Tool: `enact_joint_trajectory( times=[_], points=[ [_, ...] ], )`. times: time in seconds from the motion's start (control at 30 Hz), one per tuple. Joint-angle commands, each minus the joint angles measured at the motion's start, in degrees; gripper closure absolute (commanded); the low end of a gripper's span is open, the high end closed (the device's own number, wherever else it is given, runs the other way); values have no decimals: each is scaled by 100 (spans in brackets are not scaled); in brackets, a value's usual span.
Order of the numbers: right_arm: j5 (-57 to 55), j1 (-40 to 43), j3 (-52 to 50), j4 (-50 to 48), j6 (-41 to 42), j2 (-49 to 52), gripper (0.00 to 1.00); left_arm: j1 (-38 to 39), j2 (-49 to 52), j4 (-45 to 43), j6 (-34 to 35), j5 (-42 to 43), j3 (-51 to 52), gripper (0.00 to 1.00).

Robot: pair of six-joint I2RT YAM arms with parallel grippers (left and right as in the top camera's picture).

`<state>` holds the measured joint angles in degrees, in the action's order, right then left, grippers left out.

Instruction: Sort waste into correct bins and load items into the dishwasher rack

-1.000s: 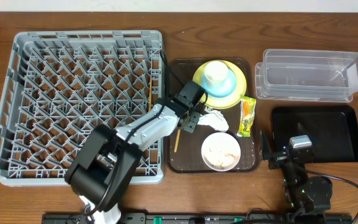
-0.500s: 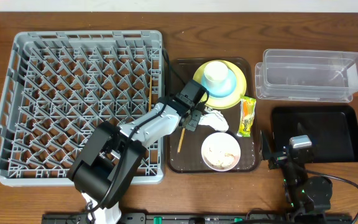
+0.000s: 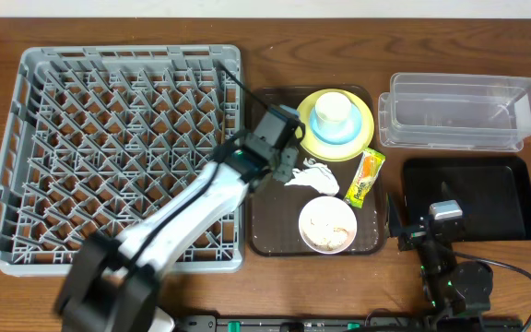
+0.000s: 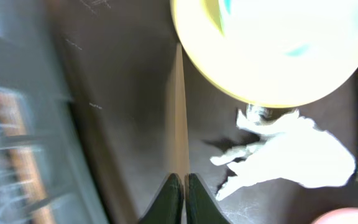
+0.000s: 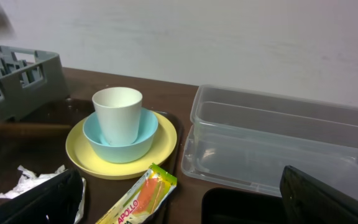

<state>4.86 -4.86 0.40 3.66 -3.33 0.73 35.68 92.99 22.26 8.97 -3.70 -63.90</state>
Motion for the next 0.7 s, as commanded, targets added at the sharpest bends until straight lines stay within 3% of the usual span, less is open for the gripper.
enact_joint_trajectory(
  times=[0.0,0.13,0.27,0.5,0.53,0.67],
  points=[
    [-35,68,-9,24,70,-13,1,-26,-706,170,120,-859,-151,92],
    [-35,68,-9,24,70,-13,1,-33,-1322,481,125,-1626,-149,92],
    [-35,68,-9,24,70,-13,1,-31,-1556,809,175,-1779,-149,90],
    [-35,68,-9,24,70,-13,1,-24,-1327,914,247,-446,-72,83],
    [-35,68,-9,24,70,-13,1,-24,-1261,933,247,-219,-72,77],
    [-35,68,-9,24,70,-13,1,-24,-992,1163,249,540,-72,73]
  ],
)
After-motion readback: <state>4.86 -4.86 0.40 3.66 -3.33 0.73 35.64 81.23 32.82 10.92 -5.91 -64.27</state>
